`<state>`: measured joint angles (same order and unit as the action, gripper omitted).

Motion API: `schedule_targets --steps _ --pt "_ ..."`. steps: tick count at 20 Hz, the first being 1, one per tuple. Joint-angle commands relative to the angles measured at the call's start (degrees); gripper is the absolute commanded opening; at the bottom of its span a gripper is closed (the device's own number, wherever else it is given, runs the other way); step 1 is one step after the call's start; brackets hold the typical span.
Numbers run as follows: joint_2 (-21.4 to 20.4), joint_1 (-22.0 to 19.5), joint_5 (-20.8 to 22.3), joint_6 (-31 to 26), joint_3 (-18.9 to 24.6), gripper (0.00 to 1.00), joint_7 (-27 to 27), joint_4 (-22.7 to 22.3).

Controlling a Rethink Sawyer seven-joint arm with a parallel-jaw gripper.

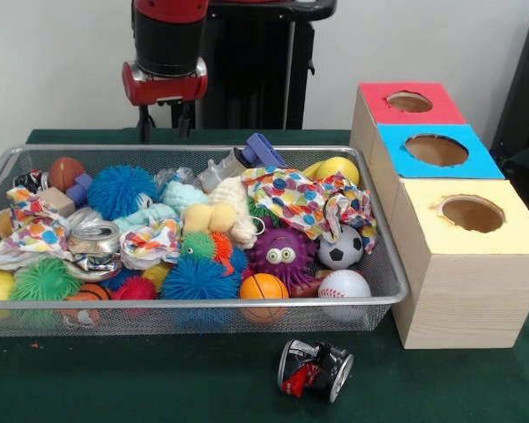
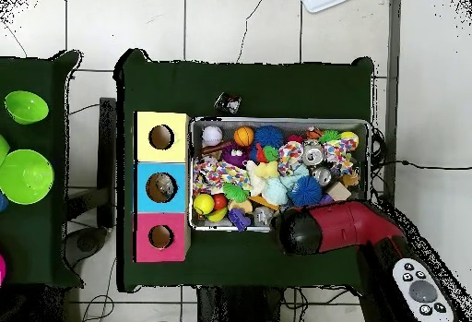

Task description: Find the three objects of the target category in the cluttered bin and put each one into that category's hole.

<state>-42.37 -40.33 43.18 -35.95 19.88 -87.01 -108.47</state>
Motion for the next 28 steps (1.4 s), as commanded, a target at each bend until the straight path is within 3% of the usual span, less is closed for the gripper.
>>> schedule_targets --steps 1,28 --pt "1.50 -1.08 1.68 0.76 2.66 1.00 4.20 2.39" --pt "4.98 1.00 2.10 1.66 2.47 1.00 2.02 5.63"
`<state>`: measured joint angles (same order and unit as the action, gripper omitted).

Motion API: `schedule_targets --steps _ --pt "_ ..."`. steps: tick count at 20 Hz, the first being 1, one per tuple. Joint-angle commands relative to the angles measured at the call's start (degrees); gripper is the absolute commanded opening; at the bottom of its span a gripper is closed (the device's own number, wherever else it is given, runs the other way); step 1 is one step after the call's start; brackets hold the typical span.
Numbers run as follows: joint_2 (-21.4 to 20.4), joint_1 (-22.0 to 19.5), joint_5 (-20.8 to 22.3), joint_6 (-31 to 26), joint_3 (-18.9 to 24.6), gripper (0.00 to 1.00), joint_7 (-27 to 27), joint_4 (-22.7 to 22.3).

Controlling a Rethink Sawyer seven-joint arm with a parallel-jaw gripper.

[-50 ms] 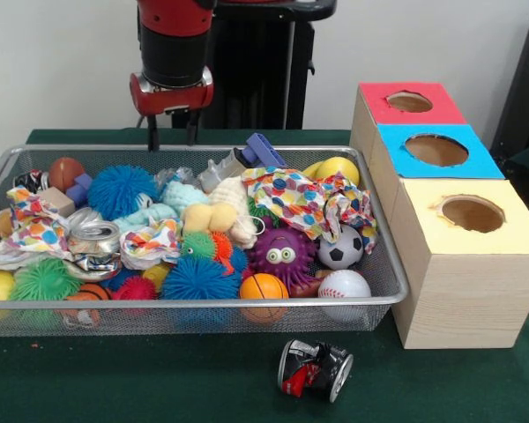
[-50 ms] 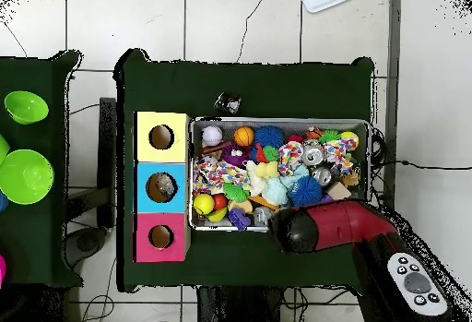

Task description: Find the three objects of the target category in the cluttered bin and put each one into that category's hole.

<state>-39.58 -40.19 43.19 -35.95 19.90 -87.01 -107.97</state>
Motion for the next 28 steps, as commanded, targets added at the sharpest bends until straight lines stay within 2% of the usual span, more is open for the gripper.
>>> schedule_targets --steps 1,5,15,25,28 --pt "2.09 0.97 1.98 1.47 2.44 1.00 1.98 5.18" --pt "2.28 1.52 1.60 0.66 2.50 1.00 2.04 5.88" --pt "6.85 1.45 4.02 4.87 1.79 1.00 1.25 8.21" --pt "11.39 1.34 9.86 9.41 -1.66 1.00 0.26 10.18" --pt "11.90 1.13 10.86 8.94 -2.55 1.00 0.75 10.17"
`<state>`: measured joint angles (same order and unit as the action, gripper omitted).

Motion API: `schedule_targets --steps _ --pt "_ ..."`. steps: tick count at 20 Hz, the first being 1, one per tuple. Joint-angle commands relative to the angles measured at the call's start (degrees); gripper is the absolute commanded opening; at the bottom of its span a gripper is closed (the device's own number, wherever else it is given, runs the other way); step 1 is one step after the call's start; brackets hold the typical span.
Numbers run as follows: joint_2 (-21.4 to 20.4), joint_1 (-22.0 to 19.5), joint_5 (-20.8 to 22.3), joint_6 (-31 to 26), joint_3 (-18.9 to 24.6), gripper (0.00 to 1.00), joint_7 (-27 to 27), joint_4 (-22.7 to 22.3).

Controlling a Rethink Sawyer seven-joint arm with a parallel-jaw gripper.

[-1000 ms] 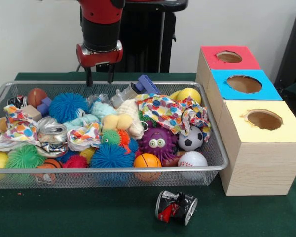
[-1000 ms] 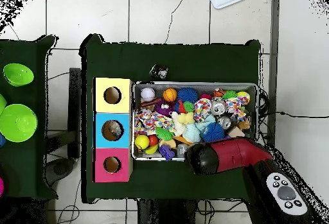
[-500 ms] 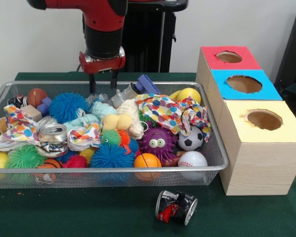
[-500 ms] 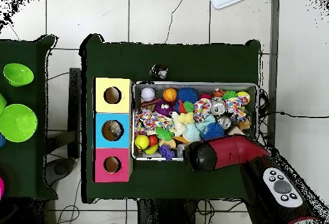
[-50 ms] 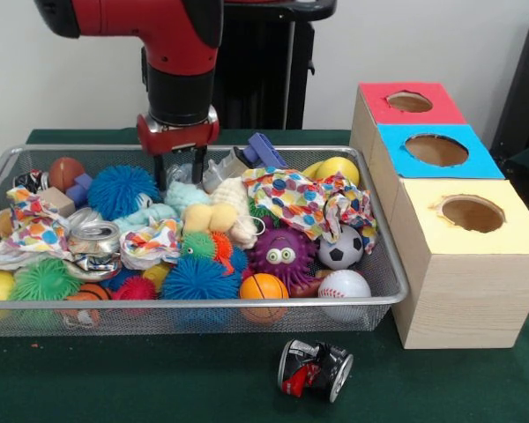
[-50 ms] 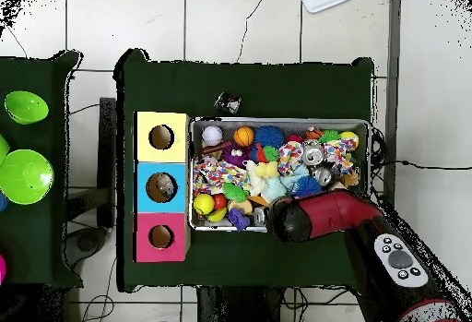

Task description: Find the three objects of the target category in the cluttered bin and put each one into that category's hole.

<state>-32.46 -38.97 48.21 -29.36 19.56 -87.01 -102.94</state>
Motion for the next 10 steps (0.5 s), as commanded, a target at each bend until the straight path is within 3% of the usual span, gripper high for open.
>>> schedule_targets --steps 1,10 --pt "4.95 -0.08 6.14 2.07 -2.52 1.00 0.88 5.20" --pt "6.09 0.03 6.97 1.82 -4.31 1.00 -0.41 5.64"
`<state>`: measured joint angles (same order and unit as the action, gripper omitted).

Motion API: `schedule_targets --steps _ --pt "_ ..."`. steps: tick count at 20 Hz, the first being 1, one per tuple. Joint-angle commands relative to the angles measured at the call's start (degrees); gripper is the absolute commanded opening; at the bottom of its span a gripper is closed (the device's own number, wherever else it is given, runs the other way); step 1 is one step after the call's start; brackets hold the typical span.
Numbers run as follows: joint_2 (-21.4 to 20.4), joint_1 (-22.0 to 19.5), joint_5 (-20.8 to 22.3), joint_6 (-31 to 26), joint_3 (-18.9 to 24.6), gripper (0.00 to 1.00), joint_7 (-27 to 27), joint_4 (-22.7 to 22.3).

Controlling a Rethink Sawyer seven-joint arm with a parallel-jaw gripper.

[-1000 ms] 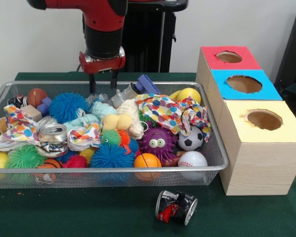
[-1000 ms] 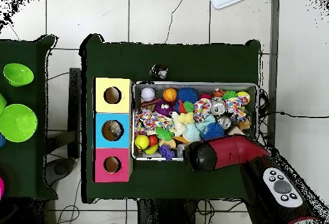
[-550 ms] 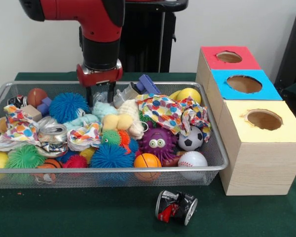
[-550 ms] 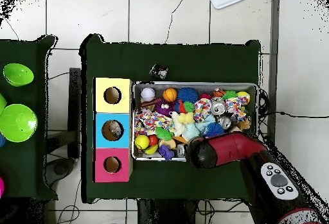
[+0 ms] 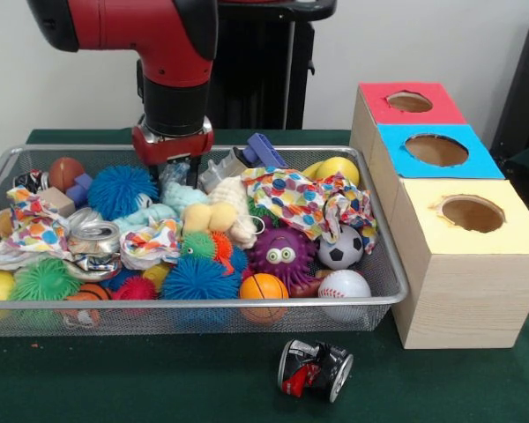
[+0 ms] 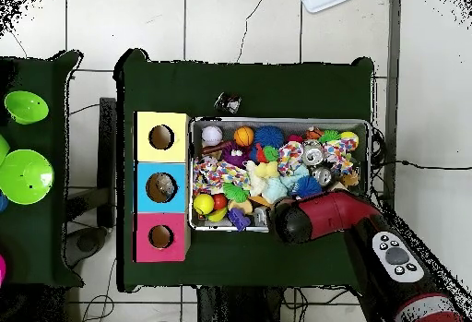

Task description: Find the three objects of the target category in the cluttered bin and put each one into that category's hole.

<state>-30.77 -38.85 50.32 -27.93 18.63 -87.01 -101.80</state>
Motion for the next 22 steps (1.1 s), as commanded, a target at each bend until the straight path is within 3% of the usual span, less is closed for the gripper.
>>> schedule_targets --steps 1,2,3,7,9,15,22 --pt "4.49 -0.08 4.53 -0.13 -3.56 1.00 -0.50 4.54" --pt "4.54 0.00 4.44 -0.38 -3.97 1.00 -0.84 4.65" --pt "4.65 0.52 4.16 0.04 -5.16 0.00 -2.91 5.04" --pt "5.22 0.08 3.88 -3.40 -4.78 0.00 0.80 5.35" --pt "5.96 -0.70 1.36 -6.55 -4.54 0.00 1.67 5.39" --pt "5.51 -0.34 0.43 -9.32 -4.37 0.00 4.02 5.39" --pt "2.07 0.44 -1.56 -12.14 -4.39 0.00 4.87 3.26"
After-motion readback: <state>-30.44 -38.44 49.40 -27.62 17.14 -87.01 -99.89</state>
